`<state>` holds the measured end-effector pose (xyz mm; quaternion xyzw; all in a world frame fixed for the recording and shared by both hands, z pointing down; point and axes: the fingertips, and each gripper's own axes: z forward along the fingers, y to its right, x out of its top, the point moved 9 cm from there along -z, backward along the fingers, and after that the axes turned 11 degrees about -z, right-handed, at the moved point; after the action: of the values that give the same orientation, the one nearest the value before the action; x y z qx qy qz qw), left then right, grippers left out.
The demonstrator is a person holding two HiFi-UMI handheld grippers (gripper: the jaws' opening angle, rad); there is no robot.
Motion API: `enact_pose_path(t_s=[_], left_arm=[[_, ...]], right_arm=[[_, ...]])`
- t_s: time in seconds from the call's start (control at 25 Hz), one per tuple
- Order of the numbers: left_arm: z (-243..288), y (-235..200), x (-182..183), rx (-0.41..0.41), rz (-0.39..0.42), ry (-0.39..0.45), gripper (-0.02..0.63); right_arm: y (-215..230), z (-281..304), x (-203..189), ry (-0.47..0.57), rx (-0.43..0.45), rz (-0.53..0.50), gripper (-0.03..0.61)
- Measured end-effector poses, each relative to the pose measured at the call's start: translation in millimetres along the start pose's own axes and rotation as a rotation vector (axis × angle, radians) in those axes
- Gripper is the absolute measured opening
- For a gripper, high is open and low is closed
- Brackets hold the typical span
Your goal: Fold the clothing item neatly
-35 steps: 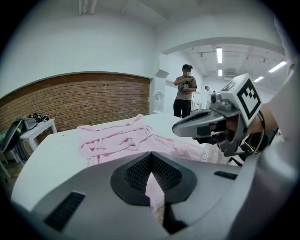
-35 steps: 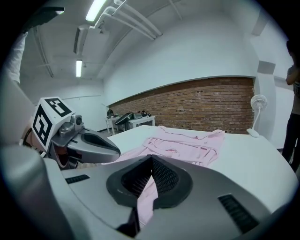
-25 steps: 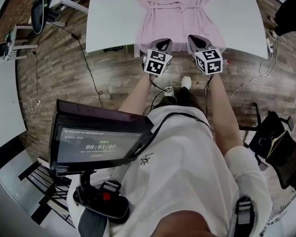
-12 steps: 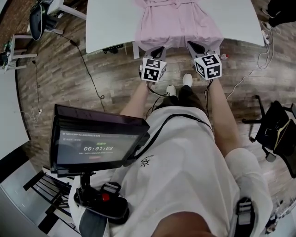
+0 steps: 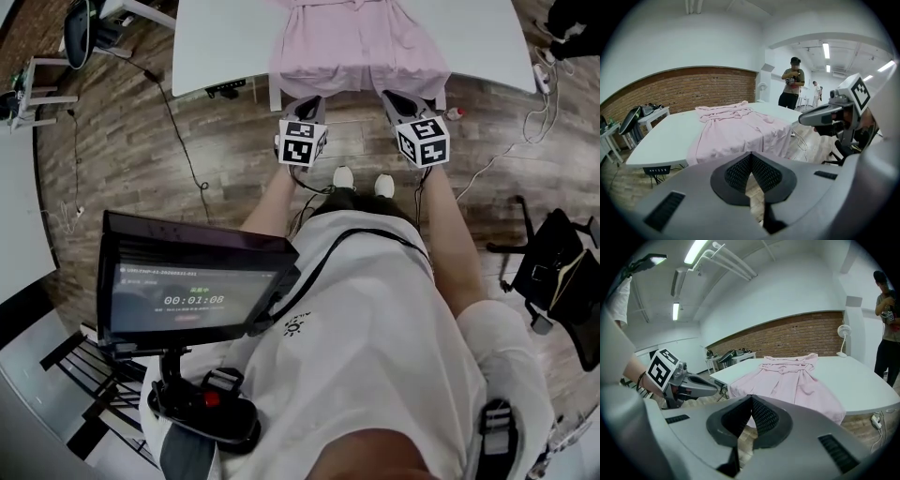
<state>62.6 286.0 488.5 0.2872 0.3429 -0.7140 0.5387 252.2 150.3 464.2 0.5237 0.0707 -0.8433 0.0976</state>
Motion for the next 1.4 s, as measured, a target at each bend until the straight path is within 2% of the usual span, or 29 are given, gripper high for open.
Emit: enact_pose_path(t_s=[0.44,0.72,0.96,1.12,1.28,1.4], left_arm=[[17,38,-16,0.109,-0.023,0.005,0.003],[20,36,-24,0.12,-0.029,-0.016,0.005],[9,32,-39,0.133,-0.03,-0.039,0.005],[38,10,-53,0.154,-0.034,-0.052,0.009],[59,-1,-66,0.168,-0.047,-0.047,0.041],[69,-8,-71,0.18,-0.04,-0.041,0.051]], right_arm=[[32,-17,-38,0.002,0.027,-0.012,0.003],[45,-26,-60,-0.045,-0.022,0.007,0.003],[45,-39,-69,-0.045,-0.081,0.028,0.005],[51,-14,-90,-0.06,-0.112,0.042,0.005],[54,0,-108,-0.072,-0.119,0.039,0.008],[60,5,-121,-0.076,-0.134,0.034,0.029]])
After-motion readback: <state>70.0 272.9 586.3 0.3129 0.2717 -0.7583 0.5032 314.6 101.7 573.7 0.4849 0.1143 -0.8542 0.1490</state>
